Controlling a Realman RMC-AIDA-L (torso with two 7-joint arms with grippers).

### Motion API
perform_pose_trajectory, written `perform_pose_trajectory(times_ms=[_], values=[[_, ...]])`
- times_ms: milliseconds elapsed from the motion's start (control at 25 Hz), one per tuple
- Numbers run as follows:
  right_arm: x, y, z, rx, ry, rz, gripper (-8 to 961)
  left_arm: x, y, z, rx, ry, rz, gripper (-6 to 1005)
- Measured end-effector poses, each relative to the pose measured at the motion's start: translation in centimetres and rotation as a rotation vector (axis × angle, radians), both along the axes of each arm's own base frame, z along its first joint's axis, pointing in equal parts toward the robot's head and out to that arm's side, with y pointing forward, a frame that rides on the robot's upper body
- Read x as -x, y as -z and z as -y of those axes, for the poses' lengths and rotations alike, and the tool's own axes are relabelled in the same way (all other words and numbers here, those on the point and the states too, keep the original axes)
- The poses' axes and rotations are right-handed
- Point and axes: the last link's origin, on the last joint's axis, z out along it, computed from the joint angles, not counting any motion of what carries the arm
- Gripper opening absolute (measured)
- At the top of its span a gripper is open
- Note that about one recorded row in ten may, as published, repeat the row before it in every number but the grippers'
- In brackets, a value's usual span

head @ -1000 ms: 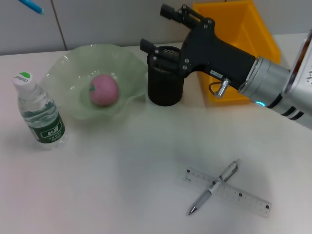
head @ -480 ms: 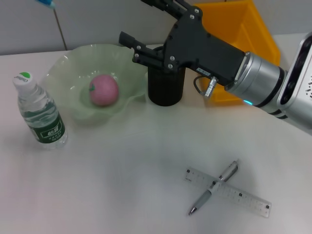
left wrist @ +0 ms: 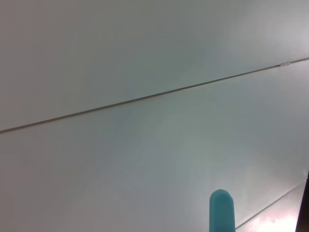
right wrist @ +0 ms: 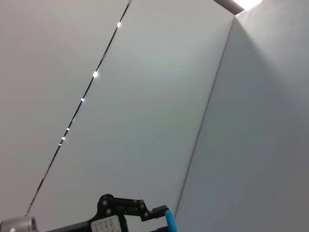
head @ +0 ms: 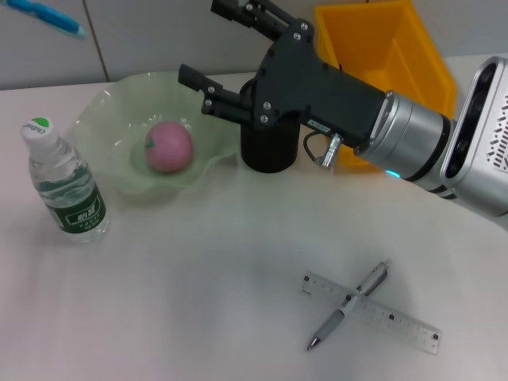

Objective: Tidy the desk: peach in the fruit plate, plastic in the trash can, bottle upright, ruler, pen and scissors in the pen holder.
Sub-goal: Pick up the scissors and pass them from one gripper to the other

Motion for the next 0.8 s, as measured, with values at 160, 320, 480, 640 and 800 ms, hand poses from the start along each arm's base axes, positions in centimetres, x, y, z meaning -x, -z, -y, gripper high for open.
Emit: perform_pose_trajectory(times_ms=[160, 320, 480, 640, 800], values=[[-0.4, 0.2, 0.4, 0.017, 0.012, -0.005, 774, -0.1, 0.5, 0.2, 0.002, -0.002, -0.006, 214], [-1.1, 0.4, 1.1, 0.029, 0.021, -0.003, 774, -0.2, 0.9, 0.4, 0.001, -0.007, -0.013, 214], [-2.2, 0.6, 1.9, 0.046, 0.038, 0.009, 774, -0.5, 1.4, 0.4, 0.001, -0.008, -0.027, 213], [-3.4, 0.3, 2.6, 0.035, 0.07, -0.004, 774, -1.0, 2.1, 0.2, 0.012, -0.002, -0.051, 213], [-4.5, -0.1, 3.3, 0.022, 0.094, -0.014, 775, -1.5, 2.8, -0.1, 0.024, 0.004, -0.08, 213]])
